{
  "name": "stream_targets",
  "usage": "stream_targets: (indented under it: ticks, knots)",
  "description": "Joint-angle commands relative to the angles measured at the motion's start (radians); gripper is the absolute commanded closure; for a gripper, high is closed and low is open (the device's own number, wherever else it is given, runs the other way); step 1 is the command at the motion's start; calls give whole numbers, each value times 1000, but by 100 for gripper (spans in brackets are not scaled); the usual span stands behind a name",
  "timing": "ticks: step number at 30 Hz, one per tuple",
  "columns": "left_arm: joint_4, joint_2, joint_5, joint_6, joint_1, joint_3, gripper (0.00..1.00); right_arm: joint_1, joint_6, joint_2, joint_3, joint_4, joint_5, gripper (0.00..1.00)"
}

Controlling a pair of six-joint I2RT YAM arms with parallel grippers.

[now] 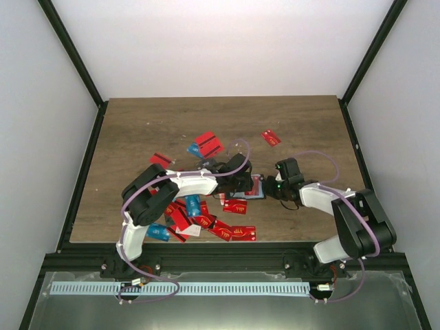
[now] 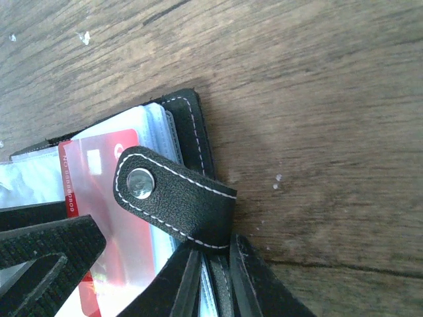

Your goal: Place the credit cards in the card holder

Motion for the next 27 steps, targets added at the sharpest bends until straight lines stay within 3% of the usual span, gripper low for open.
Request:
stream_targets:
  ticks: [1,9,16,22,27]
  knots:
    - [58,24,153,-81,-38,6,61,7,30,-15,-38,-11,-37,85]
    - [-86,-61,29,64,-44,-1,46,7,10,-67,-25,-52,-16,85]
    - [-174,-136,2,200,-43,0,45,7,-11,-166,-23,-93,-18,72]
    - [-224,-152,-43,282,-38,0,63,6,-40,-235,-33,-109,-46,70]
    - [-228,-133,-44,317,-25,-8,82,6,-73,-253,-52,-68,-160,70]
